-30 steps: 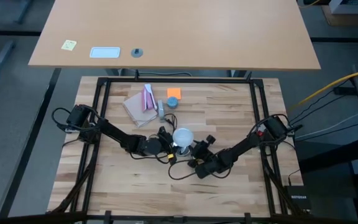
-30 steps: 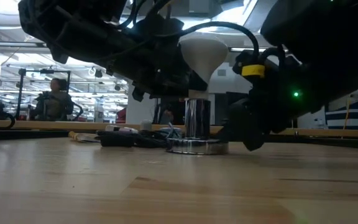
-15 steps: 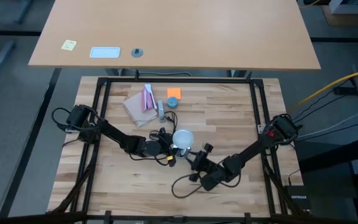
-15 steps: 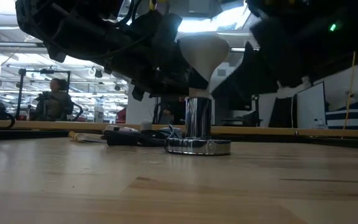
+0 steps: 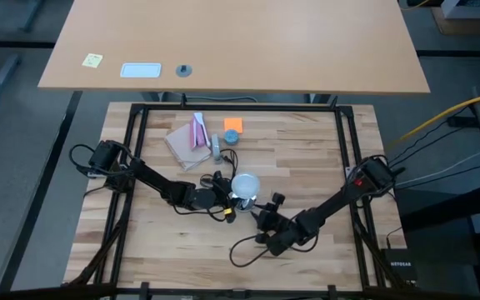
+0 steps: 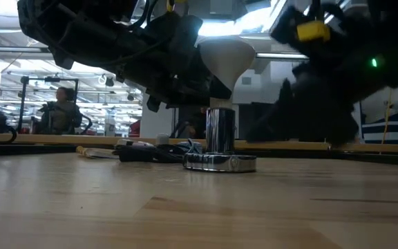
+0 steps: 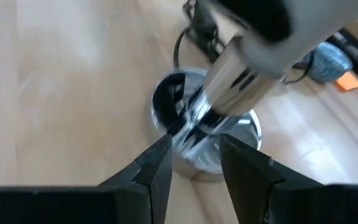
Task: Screw lightbulb
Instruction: Insert the white lightbulb into the silver lamp
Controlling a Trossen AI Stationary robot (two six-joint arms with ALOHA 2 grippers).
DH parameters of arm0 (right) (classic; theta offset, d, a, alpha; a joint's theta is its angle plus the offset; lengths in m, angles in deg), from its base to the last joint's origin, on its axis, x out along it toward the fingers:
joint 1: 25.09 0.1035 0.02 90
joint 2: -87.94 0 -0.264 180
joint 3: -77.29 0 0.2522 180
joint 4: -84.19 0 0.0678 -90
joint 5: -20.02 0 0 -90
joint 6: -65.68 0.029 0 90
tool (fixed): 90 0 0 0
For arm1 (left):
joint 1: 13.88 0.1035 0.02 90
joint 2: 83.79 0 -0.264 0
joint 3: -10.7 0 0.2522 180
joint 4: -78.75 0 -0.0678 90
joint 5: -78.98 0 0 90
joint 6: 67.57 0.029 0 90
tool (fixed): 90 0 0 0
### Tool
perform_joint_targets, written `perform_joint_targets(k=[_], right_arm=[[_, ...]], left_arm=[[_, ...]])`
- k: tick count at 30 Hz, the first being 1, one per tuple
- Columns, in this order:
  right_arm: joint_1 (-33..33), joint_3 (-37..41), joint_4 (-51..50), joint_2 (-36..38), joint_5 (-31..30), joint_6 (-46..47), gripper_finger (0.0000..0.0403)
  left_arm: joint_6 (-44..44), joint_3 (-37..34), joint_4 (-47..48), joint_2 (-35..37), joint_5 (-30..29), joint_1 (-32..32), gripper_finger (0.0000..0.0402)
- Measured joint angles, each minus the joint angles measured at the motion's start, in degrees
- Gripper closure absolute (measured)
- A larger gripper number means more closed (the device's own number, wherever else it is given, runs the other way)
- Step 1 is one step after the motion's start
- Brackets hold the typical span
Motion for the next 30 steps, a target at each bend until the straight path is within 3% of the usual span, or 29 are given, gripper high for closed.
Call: perform_joint_targets(k=[8,22,30], right_arm=[[-0.41,0.00,0.71,-3.55,0.76,0.71,0.0265],[-3.61,0.00,-3.17,-5.11,-5.25,11.69,0.0265],[-6.21,0.00,-4.06,-5.11,-6.20,11.91,0.0265]], left_arm=[[-0.02,0.00,0.04,0.02,-0.02,0.00,0.0243],[0.17,-0.01,0.97,0.03,-0.90,0.11,0.0243],[0.20,-0.01,1.07,0.15,-1.08,0.13,0.0243]])
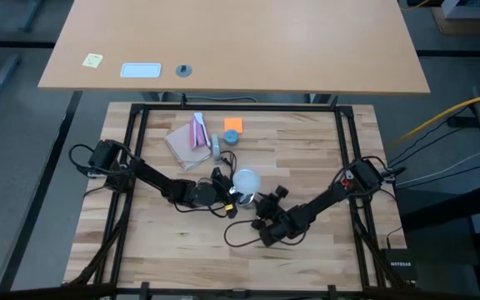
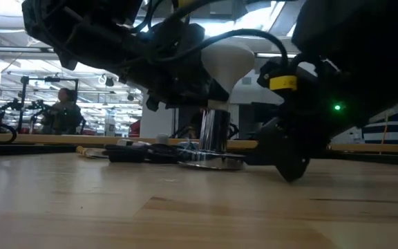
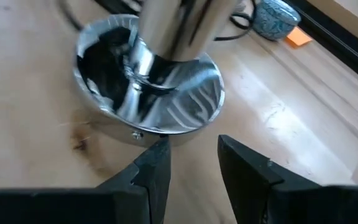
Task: Screw lightbulb
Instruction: Insert the white lightbulb into the silver lamp
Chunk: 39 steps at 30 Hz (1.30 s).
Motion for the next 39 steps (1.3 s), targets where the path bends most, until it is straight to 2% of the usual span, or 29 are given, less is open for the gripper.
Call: perform_joint_targets(k=[7,15,25,28,30,33,36,39], right_arm=[[-1.91,0.00,0.01,0.00,-1.83,-1.92,0.0265],[-2.11,0.00,0.07,0.14,-2.07,-3.28,0.0265],[3.54,0.02,-0.47,6.68,0.29,-7.83,0.0265],[5.69,0.00,3.14,8.09,0.68,-7.76,0.0265],[6.49,0.00,7.59,8.07,2.56,-7.67,0.0265],[6.69,-0.08,13.13,7.73,9.52,-5.17,0.0265],[6.05,-0.07,13.88,7.22,15.96,2.01,0.0265],[5.72,-0.02,13.68,7.18,18.93,8.44,0.0265]], left_arm=[[-0.71,0.07,-0.34,0.00,2.17,-0.20,0.0243],[-0.68,0.07,-0.02,-0.07,1.79,-0.20,0.0243],[-0.54,0.01,0.11,-0.13,1.20,-0.13,0.0243],[-0.39,0.01,0.11,-0.13,1.08,-0.13,0.0243],[-0.39,0.01,0.09,-0.13,1.08,-0.13,0.0243],[-0.39,0.01,0.08,-0.13,1.08,-0.13,0.0243],[-0.39,0.01,0.07,-0.13,1.08,-0.13,0.0243],[-0.20,0.01,0.00,-0.13,1.06,-0.13,0.0243]])
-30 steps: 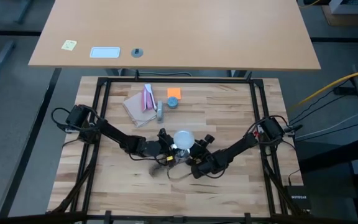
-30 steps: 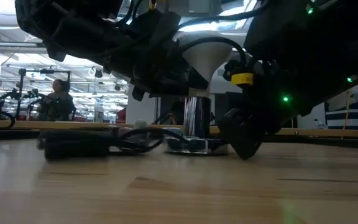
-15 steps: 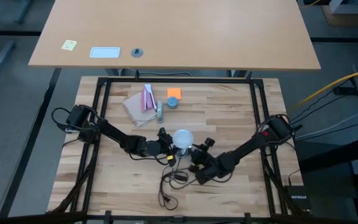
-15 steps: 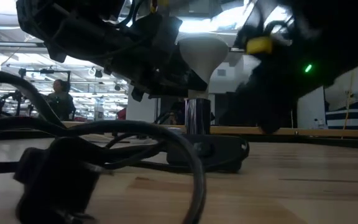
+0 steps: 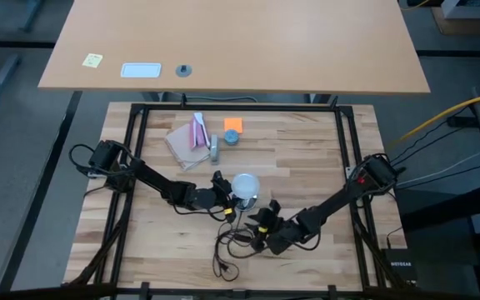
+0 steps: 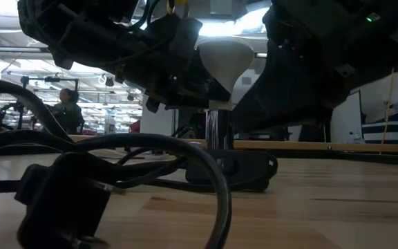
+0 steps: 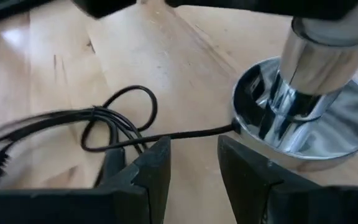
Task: Screw lightbulb
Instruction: Insert the white lightbulb into the silver lamp
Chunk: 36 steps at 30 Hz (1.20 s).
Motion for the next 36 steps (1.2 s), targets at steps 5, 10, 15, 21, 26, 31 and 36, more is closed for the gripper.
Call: perform_joint_targets(k=[5,10,15,21,26,31,36], right_arm=[[0.00,0.00,0.80,0.01,-0.77,4.32,0.0265],[0.02,0.02,3.99,0.01,-0.80,2.76,0.0265],[-0.40,0.00,8.05,0.01,-0.75,-2.75,0.0265],[-1.27,-0.02,11.04,-2.16,-0.64,-2.71,0.0265],[-1.92,-3.02,13.72,-7.47,1.24,-0.97,0.0265],[-2.67,-5.73,11.72,-9.36,2.34,-1.04,0.0265],[-3.77,-5.86,4.66,-9.36,3.32,2.50,0.0265]], left_arm=[[0.02,0.00,0.00,0.00,-0.01,0.00,0.0243],[0.00,0.00,0.00,0.00,0.01,0.00,0.0243],[0.00,0.00,-0.02,0.00,0.01,0.00,0.0243],[0.00,-0.01,-0.17,-0.02,-0.01,0.00,0.0243],[-0.02,-0.02,-0.20,-0.02,0.01,0.00,0.0243],[-0.02,-0.02,-0.28,-0.07,0.01,0.00,0.0243],[-0.03,-0.02,-0.15,-0.07,-0.01,0.00,0.0243]])
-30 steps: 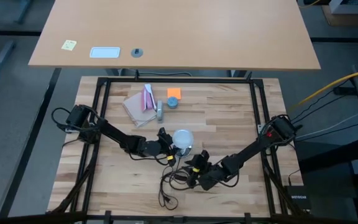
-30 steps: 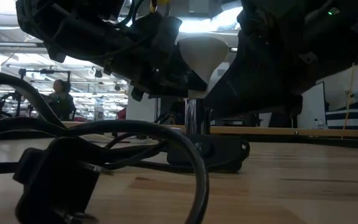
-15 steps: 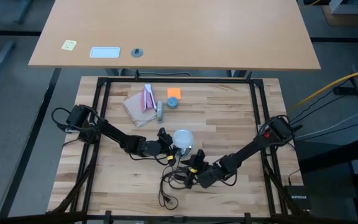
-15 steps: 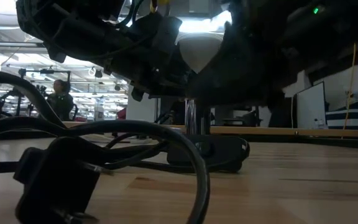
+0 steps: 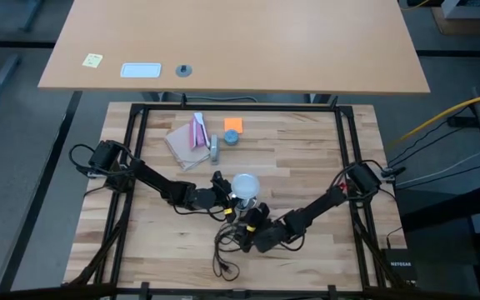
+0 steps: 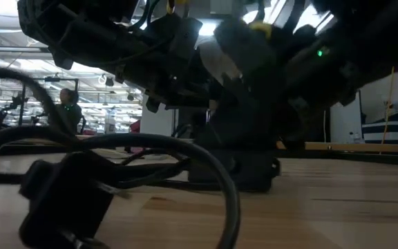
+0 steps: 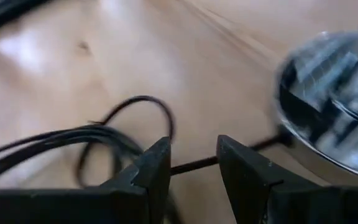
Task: Screw lightbulb
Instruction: Insert the white lightbulb into the silver lamp
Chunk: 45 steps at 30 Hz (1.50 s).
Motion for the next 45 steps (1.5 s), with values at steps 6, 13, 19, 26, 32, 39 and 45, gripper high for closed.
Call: perform_joint_targets(k=[6,13,19,26,32,39,45], right_arm=[[-0.30,-0.22,-8.02,0.19,0.87,3.51,0.0265],[-0.21,-0.33,-13.86,0.41,0.34,3.68,0.0265],[-0.17,-0.24,-24.91,2.68,-1.66,2.43,0.0265],[-0.26,-0.04,-40.60,4.81,-6.64,0.77,0.0265],[-0.67,0.08,-51.89,4.69,-14.57,0.67,0.0265],[-2.47,0.26,-57.50,4.50,-27.03,-1.91,0.0265],[-3.29,0.07,-56.55,4.50,-30.59,-3.92,0.0265]], left_arm=[[0.01,0.00,0.13,0.00,-0.08,0.02,0.0243],[0.03,0.00,0.28,0.00,-0.17,0.02,0.0243],[1.96,0.00,0.35,0.00,-0.34,0.07,0.0243],[1.98,0.00,0.44,0.02,-0.40,0.09,0.0243],[1.93,0.00,0.39,0.02,0.26,0.00,0.0243],[1.75,0.02,0.21,0.09,-0.10,0.02,0.0243],[1.36,0.02,0.22,0.09,-0.17,0.02,0.0243]])
